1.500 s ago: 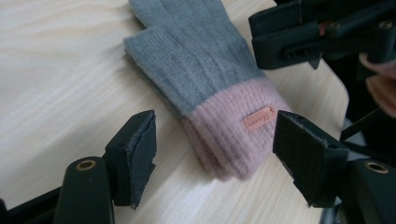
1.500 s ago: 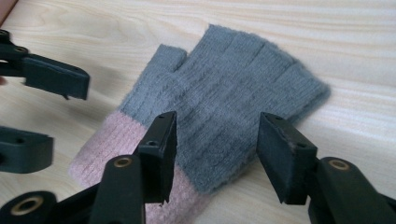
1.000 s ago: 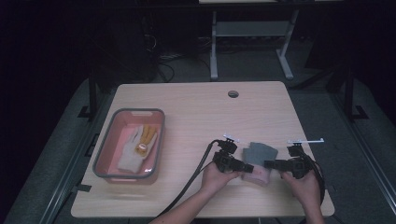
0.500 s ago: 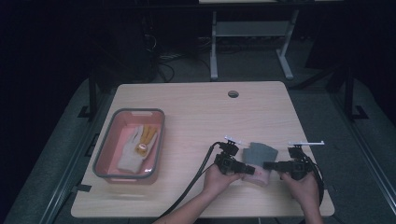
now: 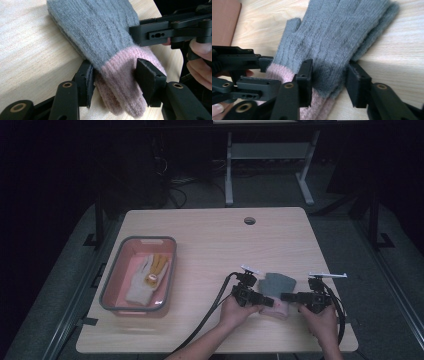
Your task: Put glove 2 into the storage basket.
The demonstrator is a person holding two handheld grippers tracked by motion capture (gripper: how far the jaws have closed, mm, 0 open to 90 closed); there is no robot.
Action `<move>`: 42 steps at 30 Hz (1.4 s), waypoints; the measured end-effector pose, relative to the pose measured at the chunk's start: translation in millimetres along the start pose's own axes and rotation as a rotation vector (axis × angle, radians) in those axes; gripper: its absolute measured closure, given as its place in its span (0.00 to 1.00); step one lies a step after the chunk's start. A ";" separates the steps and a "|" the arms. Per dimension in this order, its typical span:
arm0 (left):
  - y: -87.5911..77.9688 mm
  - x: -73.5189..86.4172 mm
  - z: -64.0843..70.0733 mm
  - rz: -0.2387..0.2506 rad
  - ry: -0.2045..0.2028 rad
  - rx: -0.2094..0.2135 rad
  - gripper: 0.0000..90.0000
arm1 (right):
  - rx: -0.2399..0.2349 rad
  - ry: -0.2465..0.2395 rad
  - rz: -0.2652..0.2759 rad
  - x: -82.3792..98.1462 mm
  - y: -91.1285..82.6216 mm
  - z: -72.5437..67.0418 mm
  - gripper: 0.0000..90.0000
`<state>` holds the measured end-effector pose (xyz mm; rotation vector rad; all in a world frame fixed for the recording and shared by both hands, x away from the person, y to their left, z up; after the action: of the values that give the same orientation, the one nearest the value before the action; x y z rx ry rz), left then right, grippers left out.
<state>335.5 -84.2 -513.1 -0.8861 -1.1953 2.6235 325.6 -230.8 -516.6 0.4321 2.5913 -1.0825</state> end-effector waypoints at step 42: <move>-2.2 0.7 -4.1 -0.027 -0.054 0.043 0.57 | -0.078 0.041 0.003 3.8 2.4 -0.2 0.73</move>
<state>336.9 -79.8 -513.9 -0.7906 -1.1505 2.6575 323.0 -228.4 -519.4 0.4436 2.6573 -0.9774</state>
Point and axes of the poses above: each handheld gripper's, and its own axes: y roughly forward along the jaws, x roughly out of its underside, z roughly to its right, the point moved 7 cm from there along y, roughly forward along the jaws, and after that the axes turned 7 degrees about -x, right-handed, at the moved point
